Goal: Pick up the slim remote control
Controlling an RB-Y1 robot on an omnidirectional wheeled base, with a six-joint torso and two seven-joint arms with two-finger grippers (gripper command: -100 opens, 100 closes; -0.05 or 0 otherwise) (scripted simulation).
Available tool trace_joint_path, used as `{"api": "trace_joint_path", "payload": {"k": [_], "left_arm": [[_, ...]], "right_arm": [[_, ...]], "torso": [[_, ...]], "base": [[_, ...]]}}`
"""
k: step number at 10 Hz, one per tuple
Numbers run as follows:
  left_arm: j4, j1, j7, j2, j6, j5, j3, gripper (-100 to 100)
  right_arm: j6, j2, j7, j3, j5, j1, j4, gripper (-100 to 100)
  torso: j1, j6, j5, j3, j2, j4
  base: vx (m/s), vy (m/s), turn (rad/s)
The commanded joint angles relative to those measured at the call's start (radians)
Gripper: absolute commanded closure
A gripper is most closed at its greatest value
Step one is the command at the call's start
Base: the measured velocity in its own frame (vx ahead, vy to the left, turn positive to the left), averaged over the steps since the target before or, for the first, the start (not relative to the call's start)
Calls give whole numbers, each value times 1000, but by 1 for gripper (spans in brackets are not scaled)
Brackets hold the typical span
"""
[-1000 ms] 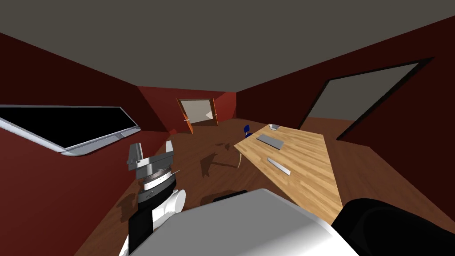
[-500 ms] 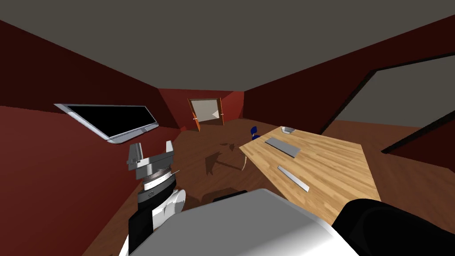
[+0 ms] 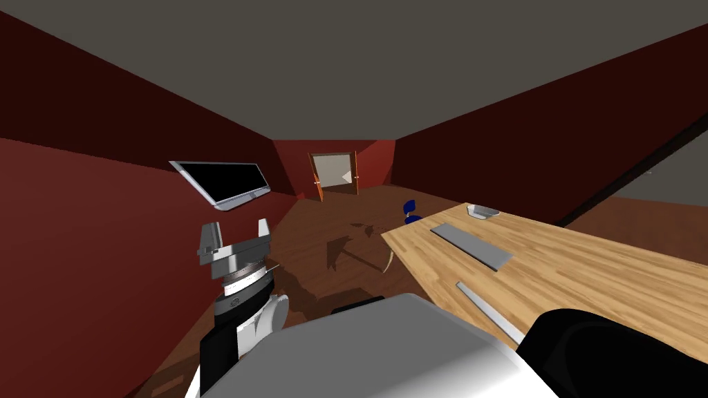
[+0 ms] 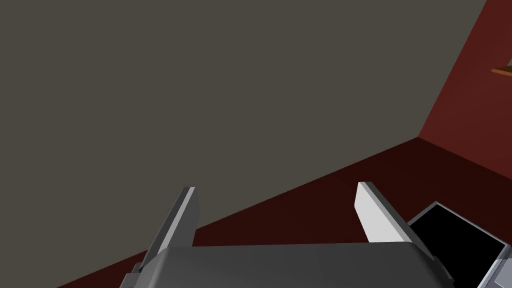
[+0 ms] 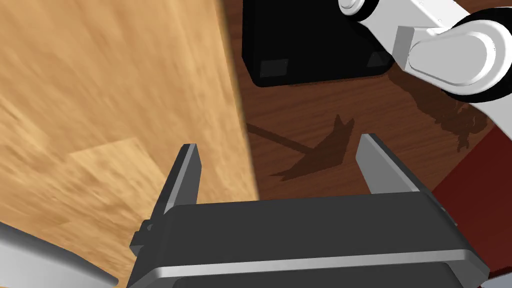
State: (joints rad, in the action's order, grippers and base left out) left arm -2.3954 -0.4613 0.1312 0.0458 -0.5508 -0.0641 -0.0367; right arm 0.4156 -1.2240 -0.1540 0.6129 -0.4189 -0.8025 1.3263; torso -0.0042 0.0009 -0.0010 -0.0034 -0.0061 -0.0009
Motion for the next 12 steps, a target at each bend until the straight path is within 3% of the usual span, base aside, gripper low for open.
{"api": "trace_joint_path", "payload": {"k": [1,5,9,10,11,12], "left_arm": [[0,0,0,0,0,0,0,0],[0,0,0,0,0,0,0,0],[0,0,0,0,0,0,0,0],[0,0,0,0,0,0,0,0],[0,0,0,0,0,0,0,0],[0,0,0,0,0,0,0,0]], "right_arm": [[-33,-39,9,23,-3,-17,-21,-100],[-96,-73,44,88,-12,-3,-94,-100],[-156,-48,89,143,-10,38,-132,-100],[-139,-51,76,132,-12,31,-137,-100],[-143,-50,79,134,-12,33,-137,0],[-150,-21,72,138,-16,42,-157,-100]], "torso": [[0,0,0,0,0,0],[-3,1,-1,-1,-2,-1],[-4,1,-1,-2,-3,-1],[-4,1,-1,-2,-4,-1],[1,2,0,0,0,0],[4,2,1,2,3,1]], "base": [[121,-86,257],[116,-113,192],[113,-138,102],[55,-62,24],[11,-13,2],[1,-25,54]]}}
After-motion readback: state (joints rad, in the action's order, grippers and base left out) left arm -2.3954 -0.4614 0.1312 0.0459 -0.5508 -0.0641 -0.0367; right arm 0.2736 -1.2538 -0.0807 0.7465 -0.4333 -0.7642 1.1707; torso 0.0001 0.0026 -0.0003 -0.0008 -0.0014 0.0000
